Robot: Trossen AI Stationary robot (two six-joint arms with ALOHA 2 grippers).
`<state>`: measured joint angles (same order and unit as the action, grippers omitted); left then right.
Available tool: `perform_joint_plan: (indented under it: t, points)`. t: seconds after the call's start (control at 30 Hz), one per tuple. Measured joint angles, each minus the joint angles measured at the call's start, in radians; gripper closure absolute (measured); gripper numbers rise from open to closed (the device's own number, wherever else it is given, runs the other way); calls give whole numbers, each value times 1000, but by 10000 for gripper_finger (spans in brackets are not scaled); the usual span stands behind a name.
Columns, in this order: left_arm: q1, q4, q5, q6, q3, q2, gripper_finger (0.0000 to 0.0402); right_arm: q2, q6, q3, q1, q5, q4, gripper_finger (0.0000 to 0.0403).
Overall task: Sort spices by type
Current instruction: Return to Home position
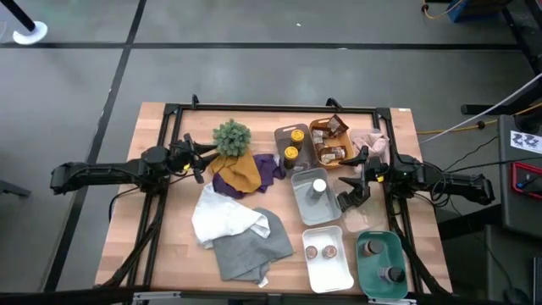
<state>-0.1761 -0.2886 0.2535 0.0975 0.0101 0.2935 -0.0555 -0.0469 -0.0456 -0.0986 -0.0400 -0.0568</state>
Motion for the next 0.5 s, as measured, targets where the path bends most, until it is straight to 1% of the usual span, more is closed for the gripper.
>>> perform_joint_plan:
  t: [0.2,0.4,0.5]
  points:
    - [0,-1,63,-2,0,-29,265,0,-7,0,0,5,-3,134]
    - [12,2,63,-43,0,-142,265,0,-9,-5,0,7,-11,134]
    - [26,33,63,-63,0,-213,265,1,-4,-18,0,4,-24,134]
